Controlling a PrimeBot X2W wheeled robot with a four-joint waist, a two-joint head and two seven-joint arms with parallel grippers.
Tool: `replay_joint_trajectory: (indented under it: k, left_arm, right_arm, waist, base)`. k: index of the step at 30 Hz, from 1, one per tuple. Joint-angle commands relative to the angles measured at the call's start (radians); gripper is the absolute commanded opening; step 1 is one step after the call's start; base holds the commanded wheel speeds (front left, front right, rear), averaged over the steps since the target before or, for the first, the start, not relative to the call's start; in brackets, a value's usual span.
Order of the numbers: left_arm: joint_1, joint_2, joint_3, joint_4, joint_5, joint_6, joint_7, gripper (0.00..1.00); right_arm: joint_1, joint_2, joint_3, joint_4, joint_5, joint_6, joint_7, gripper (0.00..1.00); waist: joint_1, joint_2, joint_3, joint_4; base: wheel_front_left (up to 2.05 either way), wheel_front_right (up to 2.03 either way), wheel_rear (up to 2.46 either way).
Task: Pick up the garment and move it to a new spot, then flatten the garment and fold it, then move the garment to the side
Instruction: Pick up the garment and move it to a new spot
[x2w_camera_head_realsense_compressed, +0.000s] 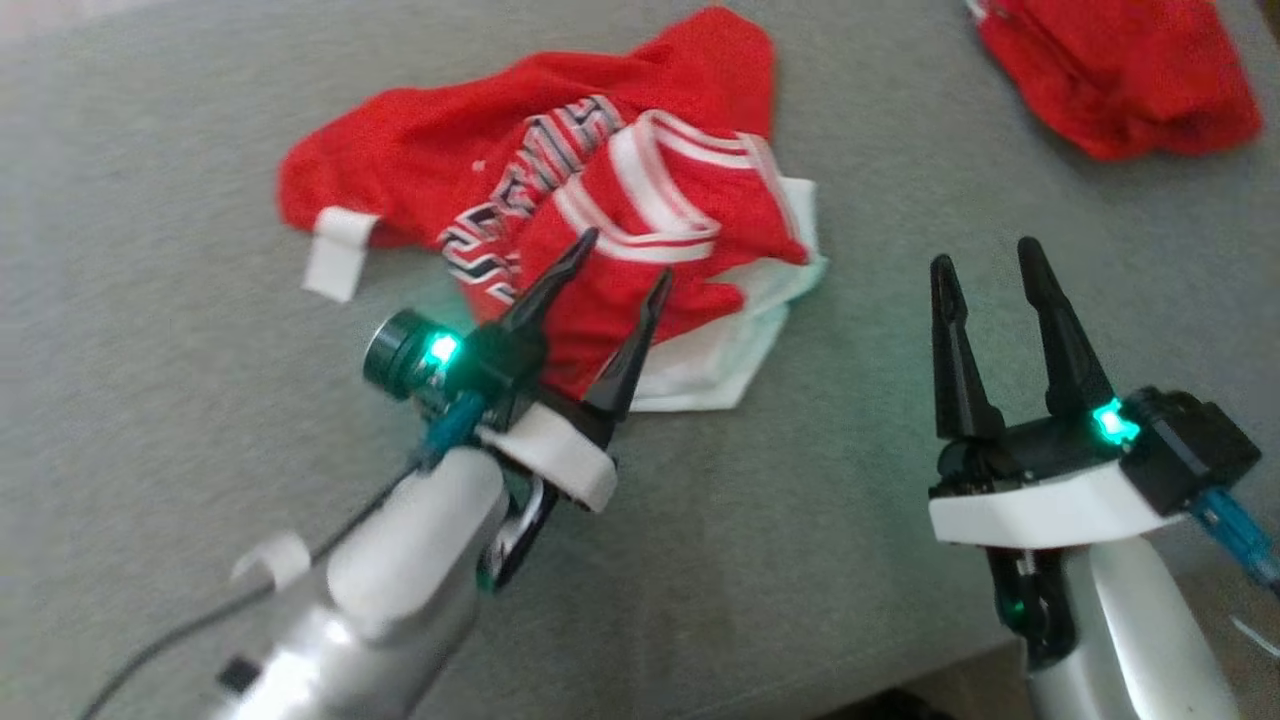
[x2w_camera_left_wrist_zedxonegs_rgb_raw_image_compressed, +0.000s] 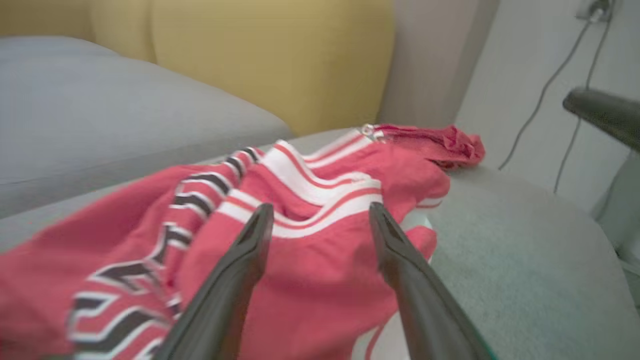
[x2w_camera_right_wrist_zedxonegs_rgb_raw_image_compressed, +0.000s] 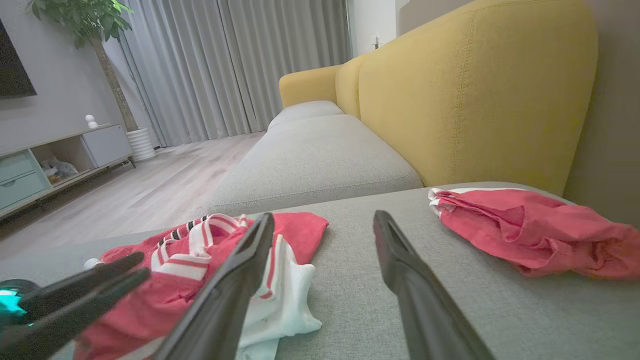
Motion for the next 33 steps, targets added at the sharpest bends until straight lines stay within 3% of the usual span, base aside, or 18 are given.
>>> replay_joint_trajectory:
  k: [1, 7, 17, 25, 33]
  left_arm:
    - [0.029, 0.006, 0.061, -0.06, 0.023, 0.019, -0.009, 1.0]
    - [0.313, -0.019, 0.294, -0.271, 0.113, 0.086, -0.009, 1.0]
    - [0.717, -0.088, 0.623, -0.52, 0.249, 0.073, -0.01, 1.0]
    - [0.881, -0.116, 0.718, -0.582, 0.336, 0.048, -0.01, 1.0]
    - [0.914, -0.123, 0.745, -0.582, 0.358, 0.02, -0.01, 1.0]
  right_arm:
    - [0.008, 0.001, 0.01, -0.024, -0.01, -0.001, 0.001, 1.0]
    - [0.05, 0.001, -0.031, 0.028, -0.044, -0.001, 0.001, 1.0]
    - [0.186, 0.001, -0.06, 0.085, -0.084, -0.001, 0.001, 1.0]
    - [0.236, 0.001, -0.059, 0.089, -0.081, -0.001, 0.001, 1.0]
    - [0.248, 0.001, -0.054, 0.094, -0.086, -0.001, 0.001, 1.0]
  waist:
    - [-0.0003, 0.0, -0.078, 0.095]
    - [-0.0003, 0.0, -0.201, 0.209]
    - [-0.0003, 0.0, -0.394, 0.294]
    - [-0.0003, 0.0, -0.417, 0.304]
    - [-0.0003, 0.0, -0.416, 0.31]
  base:
    - [0.0, 0.0, 0.0]
    - [0.0, 0.0, 0.0]
    - [0.0, 0.0, 0.0]
    - [0.0, 0.0, 0.0]
    - [0.0, 0.0, 0.0]
